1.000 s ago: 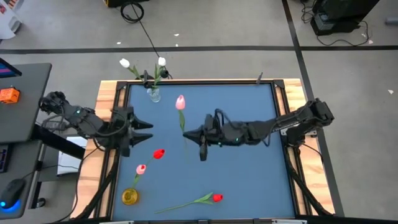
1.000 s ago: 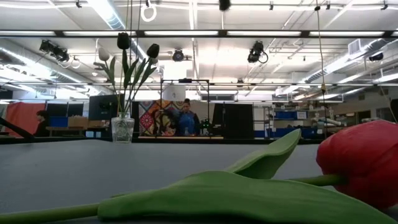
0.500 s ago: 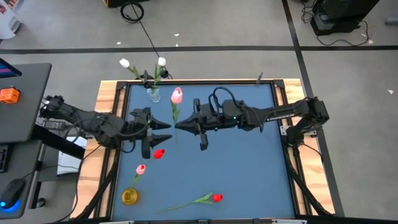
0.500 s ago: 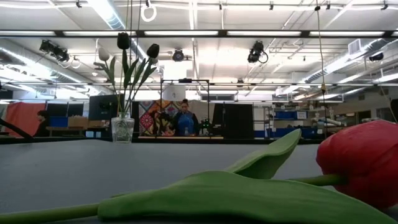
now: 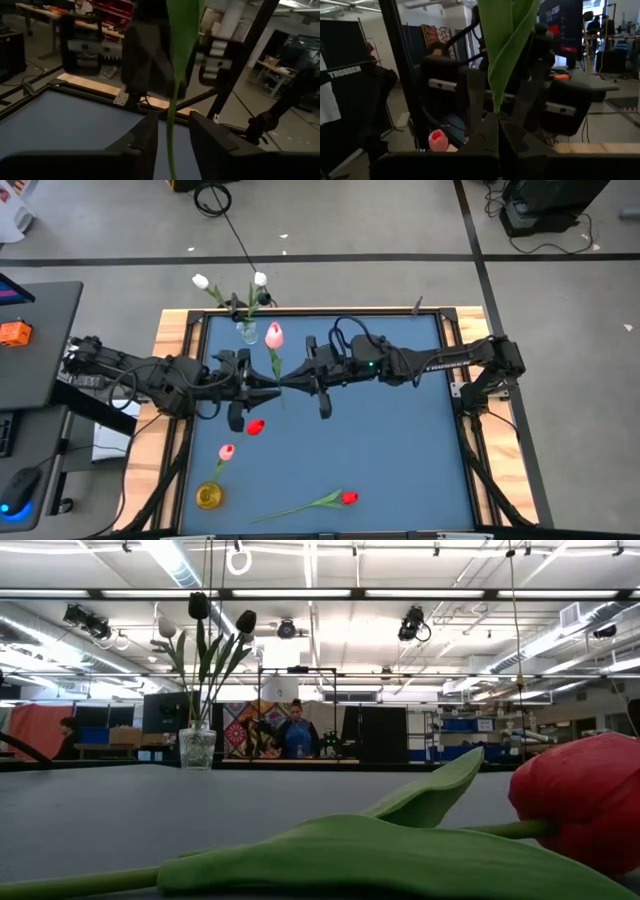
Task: Sort flowers into vase by color
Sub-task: Put the pink tulip into the yellow vase
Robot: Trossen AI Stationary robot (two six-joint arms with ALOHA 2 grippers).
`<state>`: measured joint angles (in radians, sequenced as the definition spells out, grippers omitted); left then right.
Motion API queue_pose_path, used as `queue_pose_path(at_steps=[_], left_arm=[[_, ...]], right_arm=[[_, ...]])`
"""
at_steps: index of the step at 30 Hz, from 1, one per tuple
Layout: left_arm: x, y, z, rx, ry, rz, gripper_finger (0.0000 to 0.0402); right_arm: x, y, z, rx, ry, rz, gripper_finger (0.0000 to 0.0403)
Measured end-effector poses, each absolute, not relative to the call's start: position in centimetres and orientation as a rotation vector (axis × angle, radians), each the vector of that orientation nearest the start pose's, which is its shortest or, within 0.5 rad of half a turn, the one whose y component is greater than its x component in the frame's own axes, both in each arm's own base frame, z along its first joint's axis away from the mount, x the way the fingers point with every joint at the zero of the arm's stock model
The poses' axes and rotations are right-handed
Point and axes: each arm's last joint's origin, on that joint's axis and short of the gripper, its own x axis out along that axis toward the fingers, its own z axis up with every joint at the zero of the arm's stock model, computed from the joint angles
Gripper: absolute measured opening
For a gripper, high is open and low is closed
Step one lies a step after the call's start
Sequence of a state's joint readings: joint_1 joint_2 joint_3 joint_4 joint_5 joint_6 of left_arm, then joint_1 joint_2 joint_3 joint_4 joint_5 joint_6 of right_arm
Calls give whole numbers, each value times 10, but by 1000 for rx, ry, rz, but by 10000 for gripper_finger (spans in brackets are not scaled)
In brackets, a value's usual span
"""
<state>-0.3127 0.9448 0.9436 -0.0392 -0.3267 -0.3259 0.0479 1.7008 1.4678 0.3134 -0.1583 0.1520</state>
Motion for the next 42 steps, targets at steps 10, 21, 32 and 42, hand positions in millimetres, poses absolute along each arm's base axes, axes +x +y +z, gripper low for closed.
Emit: queue_pose_path(at_steps=[10,21,32,42], left_arm=[[208,-46,374,-296,5,30,76],[208,-40,373,-167,16,20,7],[175,-31,384,-112,4,118,3],[169,-29,387,-66,-13,139,2]], right_arm=[[402,15,375,150,-63,226,3],[400,-2,377,213,-57,203,47],[310,-24,428,203,126,55,112],[178,-18,462,198,261,-2,151]])
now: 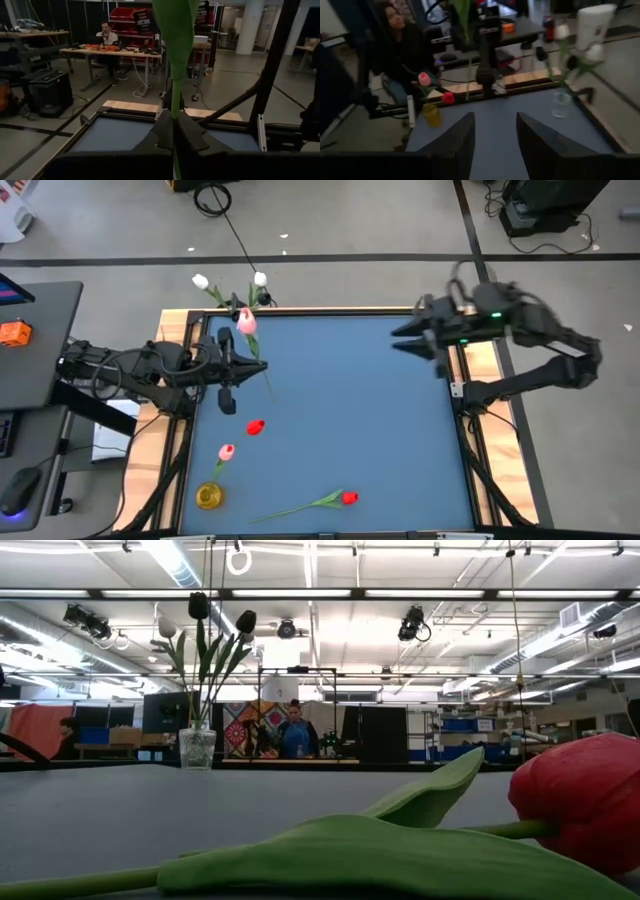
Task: Sort flowers into vase by color
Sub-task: Put the pink tulip into the yellow vase
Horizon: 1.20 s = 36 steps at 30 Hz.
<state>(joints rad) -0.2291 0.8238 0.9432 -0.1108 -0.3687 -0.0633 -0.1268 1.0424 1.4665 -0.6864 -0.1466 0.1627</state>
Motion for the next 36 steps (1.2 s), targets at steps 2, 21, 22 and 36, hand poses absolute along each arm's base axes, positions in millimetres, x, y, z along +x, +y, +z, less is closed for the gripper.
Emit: queue_pose_path(at_steps=[2,21,22,36], left_arm=[[170,-29,386,-58,-10,139,2],[170,-28,387,-36,-11,174,3],[170,-28,387,-37,-11,174,4],[169,-28,387,-35,-11,171,5]], right_arm=[[160,-16,465,191,261,-8,168],[141,-13,471,240,215,9,195],[142,-13,471,239,215,9,195],[160,-16,466,311,249,-3,195]])
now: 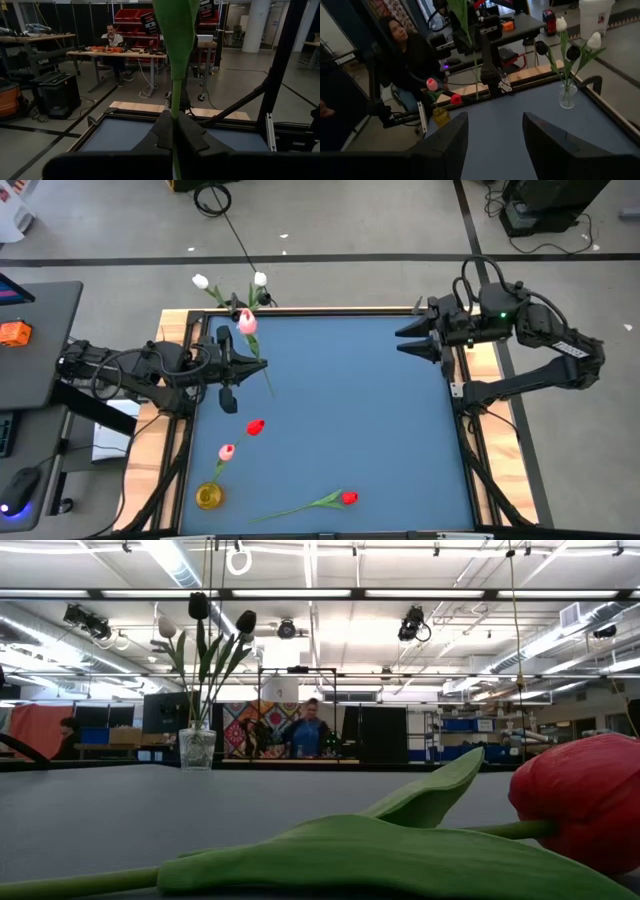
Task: Sort flowers into vase by color
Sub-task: Put the pink tulip into the yellow vase
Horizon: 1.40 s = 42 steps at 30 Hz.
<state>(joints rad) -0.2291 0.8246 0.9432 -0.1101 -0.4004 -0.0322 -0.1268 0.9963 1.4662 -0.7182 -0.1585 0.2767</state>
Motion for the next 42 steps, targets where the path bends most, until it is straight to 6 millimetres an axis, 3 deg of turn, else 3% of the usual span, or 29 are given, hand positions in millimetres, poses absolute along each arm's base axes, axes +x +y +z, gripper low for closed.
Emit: queue_pose_path(at_steps=[12,18,25,33,42], left_arm=[[169,-28,383,-21,27,171,5],[169,-28,383,-20,28,171,4],[169,-28,383,6,33,171,4],[169,-28,383,26,35,171,4],[167,-26,383,25,35,214,4]], right_arm=[[171,-17,461,312,282,9,195],[139,-12,461,203,317,-44,195],[111,-4,449,118,192,-17,195],[112,-5,413,138,113,-55,195],[111,-5,412,138,109,-52,195]])
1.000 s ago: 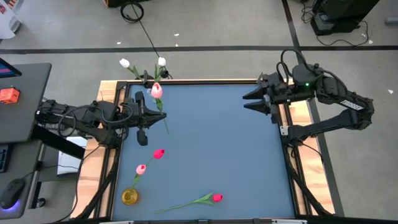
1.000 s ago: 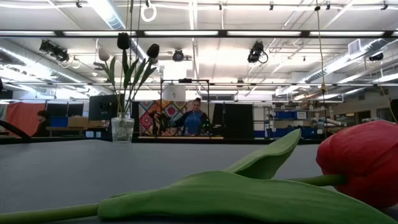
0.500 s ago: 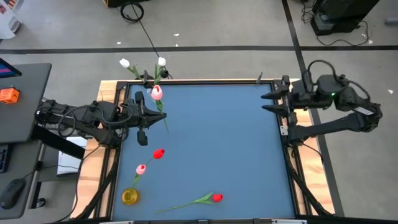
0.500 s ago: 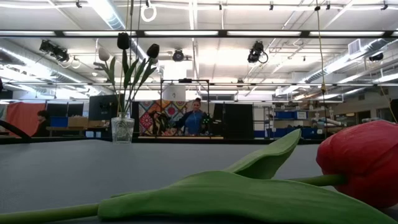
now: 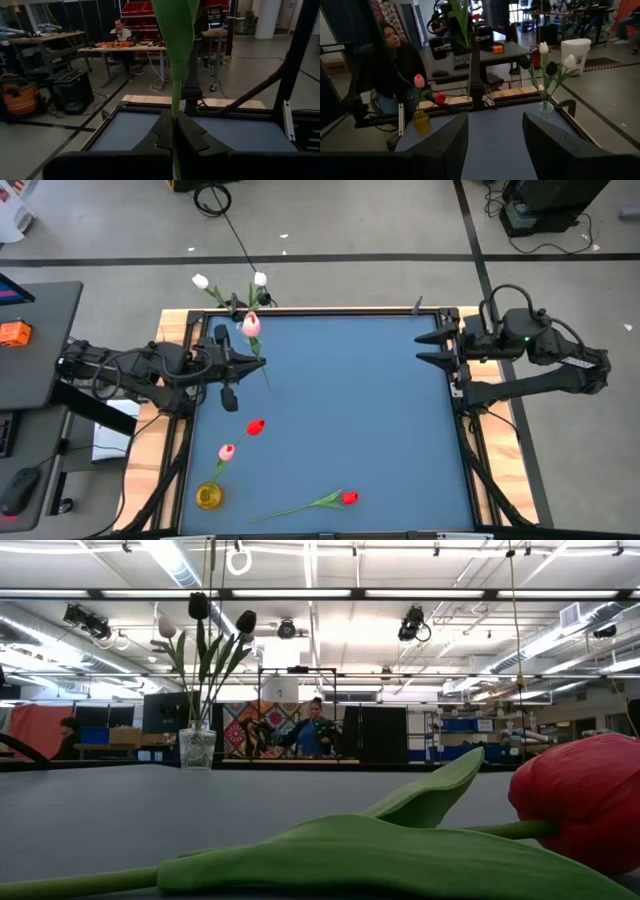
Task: Sort flowers into vase by color
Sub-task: Put the pink tulip into the yellow vase
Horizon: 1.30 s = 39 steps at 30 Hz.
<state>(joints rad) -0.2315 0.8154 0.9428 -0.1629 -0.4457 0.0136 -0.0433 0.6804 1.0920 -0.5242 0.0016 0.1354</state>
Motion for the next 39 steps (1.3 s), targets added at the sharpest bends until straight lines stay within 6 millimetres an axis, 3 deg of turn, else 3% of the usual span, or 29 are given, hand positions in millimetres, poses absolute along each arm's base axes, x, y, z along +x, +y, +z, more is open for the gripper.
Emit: queue_pose_path(at_steps=[5,10,18,22,26,34,39], left_arm=[[147,-26,388,20,17,190,4],[103,-22,390,-12,8,46,4],[36,-20,380,-101,46,-554,4],[14,-18,381,-127,-4,-816,4],[12,-21,371,-104,-6,-915,4],[46,-38,329,-83,-4,-1024,4],[56,-44,314,-64,-48,-1065,4]], right_arm=[[112,-5,412,140,111,-51,195],[112,-5,412,140,111,-51,195],[112,-5,412,140,111,-50,195],[112,-5,412,140,111,-50,195],[112,-5,412,140,111,-50,195],[112,-5,412,140,111,-50,195],[112,-5,412,140,111,-50,195]])
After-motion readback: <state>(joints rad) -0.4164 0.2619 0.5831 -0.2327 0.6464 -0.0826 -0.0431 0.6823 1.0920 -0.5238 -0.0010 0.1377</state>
